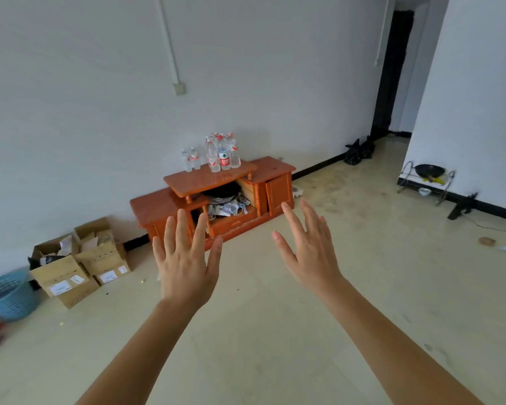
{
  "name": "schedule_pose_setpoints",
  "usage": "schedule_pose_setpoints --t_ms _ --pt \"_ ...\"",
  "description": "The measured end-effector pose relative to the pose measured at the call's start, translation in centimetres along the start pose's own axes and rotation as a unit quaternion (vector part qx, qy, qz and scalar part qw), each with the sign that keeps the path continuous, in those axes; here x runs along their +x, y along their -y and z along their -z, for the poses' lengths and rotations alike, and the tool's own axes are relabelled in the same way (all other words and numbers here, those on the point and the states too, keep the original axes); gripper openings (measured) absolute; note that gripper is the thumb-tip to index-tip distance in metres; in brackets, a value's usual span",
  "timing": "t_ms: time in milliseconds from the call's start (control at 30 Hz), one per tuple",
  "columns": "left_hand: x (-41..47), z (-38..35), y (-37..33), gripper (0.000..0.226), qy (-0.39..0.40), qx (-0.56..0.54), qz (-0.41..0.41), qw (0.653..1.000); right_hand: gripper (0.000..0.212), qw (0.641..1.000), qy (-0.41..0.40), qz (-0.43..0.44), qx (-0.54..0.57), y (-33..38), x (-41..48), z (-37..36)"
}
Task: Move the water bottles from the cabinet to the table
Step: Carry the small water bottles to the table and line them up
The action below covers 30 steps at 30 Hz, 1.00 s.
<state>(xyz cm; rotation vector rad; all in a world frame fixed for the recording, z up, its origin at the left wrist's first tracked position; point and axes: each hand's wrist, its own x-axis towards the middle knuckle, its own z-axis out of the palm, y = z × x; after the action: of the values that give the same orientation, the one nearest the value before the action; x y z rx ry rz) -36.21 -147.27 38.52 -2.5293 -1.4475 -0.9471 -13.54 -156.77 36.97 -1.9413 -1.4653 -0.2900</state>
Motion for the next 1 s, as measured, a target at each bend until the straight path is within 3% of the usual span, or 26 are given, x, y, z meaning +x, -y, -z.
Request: schedule_pose_setpoints --t_ms 300,567,867,1000 --pt "12.3 -8.6 4.3 0.070 0.007 0.035 0.059 0.998 0.067 0.995 0.055 0.068 0.052 -3.8 16.2 -11.6" --pt "25.4 -18.1 13.6 0.068 -0.006 0.034 0.084 0.996 0.065 0.988 0.078 0.117 0.060 -3.7 30.6 -25.7" --pt "45.8 -25.8 21.7 0.067 0.016 0.024 0.064 0.998 0.068 0.993 0.044 0.100 0.050 -5.1 49.8 -36.1" --pt "52.1 -31.0 24.1 0.067 0.034 0.011 0.060 0.998 0.068 0.991 0.076 0.089 0.060 -7.2 54.9 -41.6"
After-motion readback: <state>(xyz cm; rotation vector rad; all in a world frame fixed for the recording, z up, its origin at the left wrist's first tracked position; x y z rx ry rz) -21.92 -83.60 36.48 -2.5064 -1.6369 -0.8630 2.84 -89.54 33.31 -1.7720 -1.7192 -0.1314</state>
